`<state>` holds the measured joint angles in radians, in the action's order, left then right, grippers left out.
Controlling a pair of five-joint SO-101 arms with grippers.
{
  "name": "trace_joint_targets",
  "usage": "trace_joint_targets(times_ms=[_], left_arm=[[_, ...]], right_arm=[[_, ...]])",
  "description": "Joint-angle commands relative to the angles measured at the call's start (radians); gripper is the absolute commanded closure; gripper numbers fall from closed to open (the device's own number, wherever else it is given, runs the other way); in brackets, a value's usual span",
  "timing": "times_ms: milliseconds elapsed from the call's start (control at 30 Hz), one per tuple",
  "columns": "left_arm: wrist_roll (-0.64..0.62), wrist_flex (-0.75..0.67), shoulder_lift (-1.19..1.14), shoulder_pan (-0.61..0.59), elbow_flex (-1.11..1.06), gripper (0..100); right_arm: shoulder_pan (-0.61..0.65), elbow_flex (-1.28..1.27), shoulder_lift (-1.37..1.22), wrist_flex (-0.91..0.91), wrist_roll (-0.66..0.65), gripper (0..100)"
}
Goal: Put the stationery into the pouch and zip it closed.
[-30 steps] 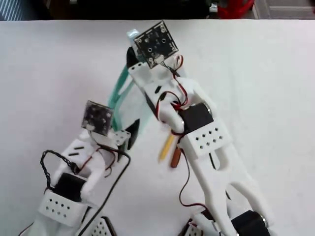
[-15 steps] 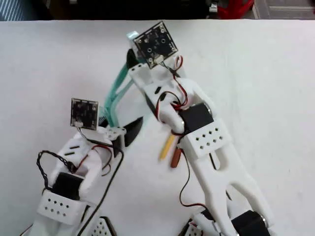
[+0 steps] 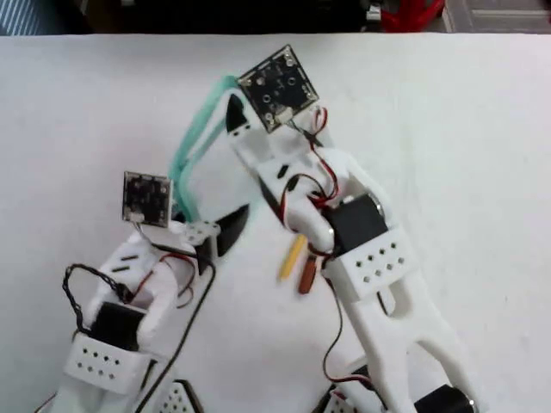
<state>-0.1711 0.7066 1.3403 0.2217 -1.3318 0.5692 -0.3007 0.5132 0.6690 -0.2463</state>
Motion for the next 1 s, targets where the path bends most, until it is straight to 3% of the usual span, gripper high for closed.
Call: trace_joint_targets(times_ms=[0, 367, 500, 633, 800, 967], left_arm=[[-0.011, -0.006, -0.008, 0.001, 0.011, 71], [-0.014, -0.006, -0.008, 0.002, 0.011, 71], [-0.015, -0.006, -0.008, 0.002, 0.008, 71], [-0.012, -0.012, -0.008, 0.002, 0.0, 71], [-0.015, -0.012, -0.008, 0.002, 0.003, 71], [-0.017, -0.012, -0.008, 0.002, 0.005, 71]], right_arm=[[0.002, 0.011, 0.035, 0.004, 0.002, 77.9], [-0.105, 0.0, 0.137, 0.133, -0.002, 77.9], [-0.191, 0.005, 0.182, 0.16, -0.002, 77.9], [-0.297, -0.003, 0.199, 0.302, -0.002, 77.9], [-0.403, -0.104, 0.09, 0.378, -0.06, 77.9], [-0.427, -0.107, -0.054, 0.452, -0.107, 77.9]])
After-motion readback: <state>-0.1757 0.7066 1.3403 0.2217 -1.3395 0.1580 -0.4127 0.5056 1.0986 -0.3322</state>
